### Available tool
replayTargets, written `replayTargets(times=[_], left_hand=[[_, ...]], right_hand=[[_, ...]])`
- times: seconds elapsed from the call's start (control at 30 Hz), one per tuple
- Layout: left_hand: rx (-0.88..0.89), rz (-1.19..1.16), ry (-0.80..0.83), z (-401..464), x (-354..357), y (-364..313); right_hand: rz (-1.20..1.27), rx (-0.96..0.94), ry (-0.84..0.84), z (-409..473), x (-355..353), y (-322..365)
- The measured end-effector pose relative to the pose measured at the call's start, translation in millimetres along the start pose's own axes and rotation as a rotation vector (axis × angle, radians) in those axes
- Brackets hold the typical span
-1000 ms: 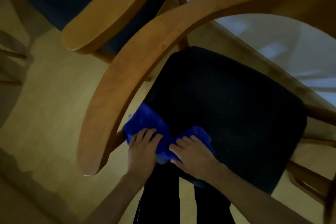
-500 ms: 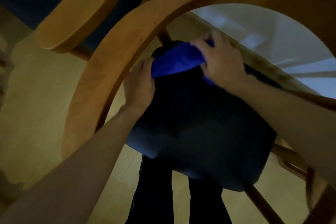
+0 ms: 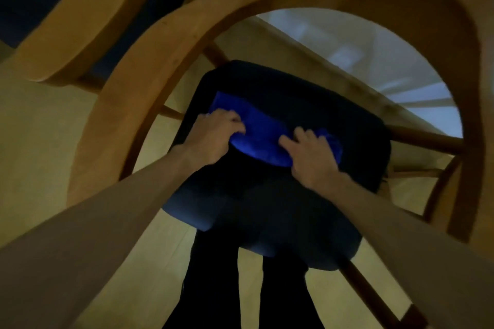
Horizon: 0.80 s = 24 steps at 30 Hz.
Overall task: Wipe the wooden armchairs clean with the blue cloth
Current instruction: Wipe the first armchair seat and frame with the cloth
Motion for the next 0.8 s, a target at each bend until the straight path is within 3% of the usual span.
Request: replayTargets(times=[0.27,0.37,0.5,0.7,0.8], left_hand=[[0.073,0.019,0.316,-105.3,59.7,-42.3],[0.118,0.025,0.297,-99.7,48.9,-41.1],[0.279,0.065,0.136,-45.5,9.7,-62.7],[0.332,0.190,-0.043,100.3,-38.3,-121.0],[0.339,0.205,-0.109,147.1,-44.1,-130.0]], right_hand=[[0.228,0.091,0.196,-126.7,73.5,40.2],[0.351,0.176,0.027,-123.4,47.1,19.3],[0.267,0.337,-0.295,-113.1,-8.3,-38.9],[0.117,0.541,-0.540,-76.1,-76.0,-143.7],[0.055,0.550,-0.639,-49.2,-96.6,-175.1]])
Point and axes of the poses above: each hand's wrist, its own z-axis towards the middle knuckle, its own x-axis out of the palm, y = z × x, the point moved 8 cm from there along z, towards the middle knuckle, and after that the axes turned 10 degrees about -y, right-handed, at the moved point
